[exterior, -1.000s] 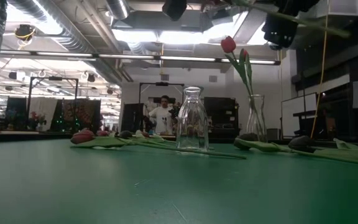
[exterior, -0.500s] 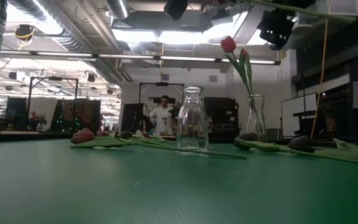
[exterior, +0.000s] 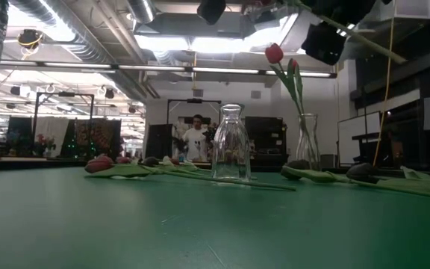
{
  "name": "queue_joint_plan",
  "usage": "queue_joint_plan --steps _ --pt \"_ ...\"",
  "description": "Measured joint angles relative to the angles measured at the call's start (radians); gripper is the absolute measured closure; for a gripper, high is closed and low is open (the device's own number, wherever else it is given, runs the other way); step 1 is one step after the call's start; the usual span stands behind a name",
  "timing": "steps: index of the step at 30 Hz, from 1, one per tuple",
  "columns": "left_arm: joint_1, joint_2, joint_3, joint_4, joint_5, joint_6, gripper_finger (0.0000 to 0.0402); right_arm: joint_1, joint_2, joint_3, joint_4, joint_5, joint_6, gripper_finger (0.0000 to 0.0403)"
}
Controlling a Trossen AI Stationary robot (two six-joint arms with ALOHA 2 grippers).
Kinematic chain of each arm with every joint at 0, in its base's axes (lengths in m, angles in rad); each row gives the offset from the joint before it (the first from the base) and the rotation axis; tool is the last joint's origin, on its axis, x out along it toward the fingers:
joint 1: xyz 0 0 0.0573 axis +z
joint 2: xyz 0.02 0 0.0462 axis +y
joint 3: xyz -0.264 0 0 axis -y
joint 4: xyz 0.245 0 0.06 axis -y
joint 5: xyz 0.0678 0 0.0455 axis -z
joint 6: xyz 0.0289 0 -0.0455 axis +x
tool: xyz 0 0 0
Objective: Sort flowers into vase by color
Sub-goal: Put the pink tulip into the top transparent vase
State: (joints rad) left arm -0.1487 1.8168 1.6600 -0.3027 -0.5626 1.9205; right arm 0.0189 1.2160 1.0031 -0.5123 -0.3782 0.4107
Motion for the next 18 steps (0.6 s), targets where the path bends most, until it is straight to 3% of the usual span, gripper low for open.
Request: queue_joint_plan --steps 5,12,18 --pt "0.000 0.000 0.000 -0.002 -0.003 -0.005 0.0401 0.000 0.000 0.000 -0.004 0.000 0.000 0.0212" --pt "0.000 0.000 0.000 -0.003 -0.003 -0.006 0.0400 0.000 0.000 0.000 -0.012 -0.001 -0.078 0.0376" --pt "-0.002 0.000 0.000 -0.002 -0.003 -0.009 0.0374 0.000 0.000 0.000 -0.014 0.004 -0.099 0.0395"
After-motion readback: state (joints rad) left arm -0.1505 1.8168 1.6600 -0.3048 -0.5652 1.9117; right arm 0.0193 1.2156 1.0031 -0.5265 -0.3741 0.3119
